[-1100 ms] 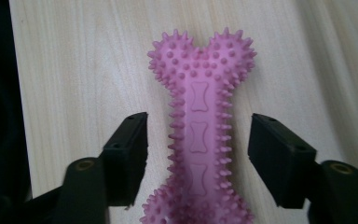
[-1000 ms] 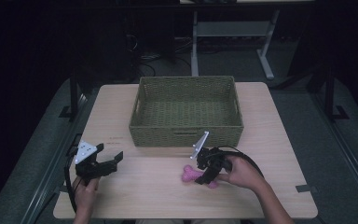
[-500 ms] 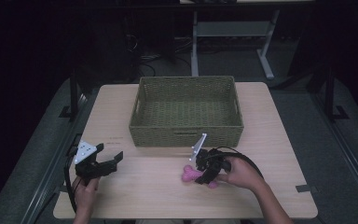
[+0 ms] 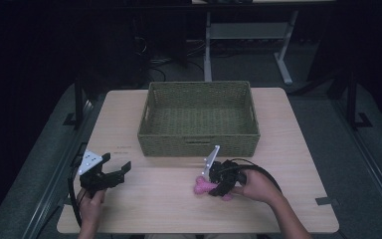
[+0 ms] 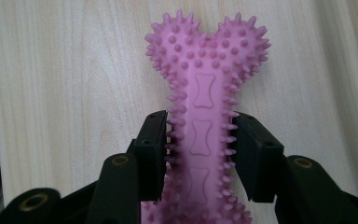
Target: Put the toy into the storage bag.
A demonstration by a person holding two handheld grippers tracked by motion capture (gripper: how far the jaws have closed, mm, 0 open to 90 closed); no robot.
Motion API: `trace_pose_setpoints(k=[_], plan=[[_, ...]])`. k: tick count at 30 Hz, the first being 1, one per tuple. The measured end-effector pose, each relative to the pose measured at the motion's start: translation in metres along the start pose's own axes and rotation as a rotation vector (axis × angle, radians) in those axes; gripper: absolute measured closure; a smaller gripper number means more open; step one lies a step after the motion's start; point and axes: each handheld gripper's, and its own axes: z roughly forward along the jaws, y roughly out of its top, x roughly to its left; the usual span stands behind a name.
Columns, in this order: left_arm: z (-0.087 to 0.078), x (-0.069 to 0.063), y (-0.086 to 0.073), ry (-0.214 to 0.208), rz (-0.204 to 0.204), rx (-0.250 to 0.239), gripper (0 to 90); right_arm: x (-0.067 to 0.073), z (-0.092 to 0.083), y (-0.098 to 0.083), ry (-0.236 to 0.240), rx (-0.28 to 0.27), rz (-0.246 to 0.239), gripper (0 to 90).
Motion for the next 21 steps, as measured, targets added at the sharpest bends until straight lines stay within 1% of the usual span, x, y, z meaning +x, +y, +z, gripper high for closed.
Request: trace_pose_setpoints(k=[1,5,7,13,15,21], plan=[[0.000,0.000,0.000,0.001,0.000,-0.001,13.9,-0.001,-0.001,-0.001,0.011,0.000,0.006,57.4],[0.000,0.000,0.000,0.001,0.000,0.001,13.9,-0.003,-0.002,-0.002,0.021,-0.004,0.012,57.8],[0.000,0.000,0.000,0.001,0.000,0.001,13.9,-0.005,-0.004,-0.003,0.033,-0.013,0.015,58.0],[0.000,0.000,0.000,0.001,-0.002,-0.001,13.8,-0.008,-0.012,-0.002,0.044,-0.041,0.020,58.0],[0.000,0.000,0.000,0.001,0.000,0.001,13.9,-0.010,-0.018,-0.003,0.055,-0.059,0.027,58.0],[0.000,0.000,0.000,0.003,-0.003,-0.003,13.9,-0.013,-0.026,-0.003,0.059,-0.073,0.036,58.0]])
